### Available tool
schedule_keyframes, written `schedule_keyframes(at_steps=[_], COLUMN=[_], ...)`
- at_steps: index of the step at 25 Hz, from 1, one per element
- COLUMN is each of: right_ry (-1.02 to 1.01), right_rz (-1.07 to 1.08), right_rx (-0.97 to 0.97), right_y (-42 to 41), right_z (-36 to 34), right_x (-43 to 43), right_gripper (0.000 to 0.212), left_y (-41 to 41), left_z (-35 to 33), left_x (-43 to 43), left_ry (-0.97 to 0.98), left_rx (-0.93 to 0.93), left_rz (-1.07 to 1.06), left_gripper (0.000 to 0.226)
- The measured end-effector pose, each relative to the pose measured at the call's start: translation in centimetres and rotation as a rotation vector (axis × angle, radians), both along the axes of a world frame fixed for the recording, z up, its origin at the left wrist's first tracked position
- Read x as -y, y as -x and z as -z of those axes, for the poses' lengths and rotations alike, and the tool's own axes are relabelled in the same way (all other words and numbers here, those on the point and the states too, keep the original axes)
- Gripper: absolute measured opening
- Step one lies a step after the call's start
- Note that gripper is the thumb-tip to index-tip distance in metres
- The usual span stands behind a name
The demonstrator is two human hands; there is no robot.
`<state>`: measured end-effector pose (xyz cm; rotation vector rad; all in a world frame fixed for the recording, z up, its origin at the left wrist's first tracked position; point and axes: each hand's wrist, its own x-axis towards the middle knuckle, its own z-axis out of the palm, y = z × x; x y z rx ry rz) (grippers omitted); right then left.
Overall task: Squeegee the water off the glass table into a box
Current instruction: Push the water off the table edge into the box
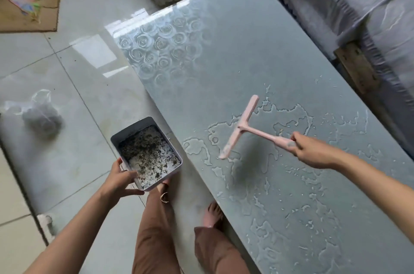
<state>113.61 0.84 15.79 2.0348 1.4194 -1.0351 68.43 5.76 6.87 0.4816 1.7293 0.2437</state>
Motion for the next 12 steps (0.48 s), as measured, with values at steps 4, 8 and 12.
schedule_keyframes(at_steps=[4,8,12], right_ry=[0.031,-0.102,-0.152], right_rz=[-0.171,-0.318,-0.434], right_rx=[0.023,0.16,0.175], right_y=[-2.6,-3.9,-6.1], right_z=[0.7,2.3,2.9], right_x=[1.5,0.3,-2.5], right_gripper=[0.015,0.037,0.032], left_y=[0.7,0.3,-1.2], left_z=[1.5,4.5,7.3], left_x=[4.5,7.4,7.3], left_ry=[0.05,0.089,0.084], left_rx=[-0.126,-0.157,-0.125], left_rz=[-0.054,-0.009,-0.008], left_gripper=[0.073,0.077,0.078])
